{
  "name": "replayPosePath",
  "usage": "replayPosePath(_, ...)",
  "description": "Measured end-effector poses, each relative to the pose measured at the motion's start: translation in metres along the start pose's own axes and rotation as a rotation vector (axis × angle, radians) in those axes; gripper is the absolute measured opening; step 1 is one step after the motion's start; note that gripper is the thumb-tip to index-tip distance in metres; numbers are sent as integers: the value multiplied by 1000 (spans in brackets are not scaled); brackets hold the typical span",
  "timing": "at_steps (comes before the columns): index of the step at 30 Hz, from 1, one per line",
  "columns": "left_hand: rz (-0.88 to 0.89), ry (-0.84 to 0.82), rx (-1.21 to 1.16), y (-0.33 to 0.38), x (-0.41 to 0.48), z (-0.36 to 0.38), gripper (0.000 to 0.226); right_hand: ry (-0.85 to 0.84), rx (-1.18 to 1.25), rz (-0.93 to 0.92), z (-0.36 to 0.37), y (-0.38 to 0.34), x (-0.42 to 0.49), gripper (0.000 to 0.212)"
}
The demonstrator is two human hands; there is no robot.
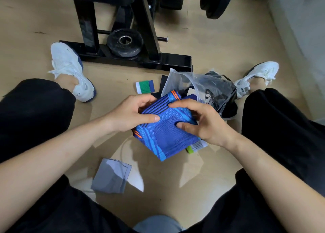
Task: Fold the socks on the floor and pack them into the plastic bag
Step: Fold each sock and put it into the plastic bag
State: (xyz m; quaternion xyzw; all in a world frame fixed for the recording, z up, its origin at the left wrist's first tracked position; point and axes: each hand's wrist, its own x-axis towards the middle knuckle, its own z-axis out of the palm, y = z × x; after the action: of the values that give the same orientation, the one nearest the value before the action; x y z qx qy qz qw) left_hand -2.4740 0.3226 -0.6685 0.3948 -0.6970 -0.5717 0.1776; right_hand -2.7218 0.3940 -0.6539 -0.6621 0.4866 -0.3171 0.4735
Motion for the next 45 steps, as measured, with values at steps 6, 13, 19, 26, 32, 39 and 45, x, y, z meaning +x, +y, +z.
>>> replayPosePath(6, -53, -38, 45, 2, -3, -2, 57, 174, -35, -3, -2, -1, 0, 44)
replayPosePath(13, -42, 167, 63, 0, -1, -5, 33, 254, -78, 73, -4, 3, 3, 45)
replayPosePath(19, -32, 29, -88, 0, -5, -11, 64, 286, 49, 122, -10, 8, 2, 43)
replayPosePath(26, 81, 107, -145, 11, -7, -10, 64, 332, 323, 222, -17, 19, 4, 42)
replayPosePath(32, 126, 133, -131, 19, -10, -10, 49, 323, 312, 254, -18, 23, 5, 42)
replayPosePath(39, 180, 277, -34, 20, -7, -4, 44, 302, 336, 253, -13, 16, 5, 42)
replayPosePath(45, 32, 387, -241, 29, -8, 0, 34, 318, 359, 224, -10, 14, 6, 43)
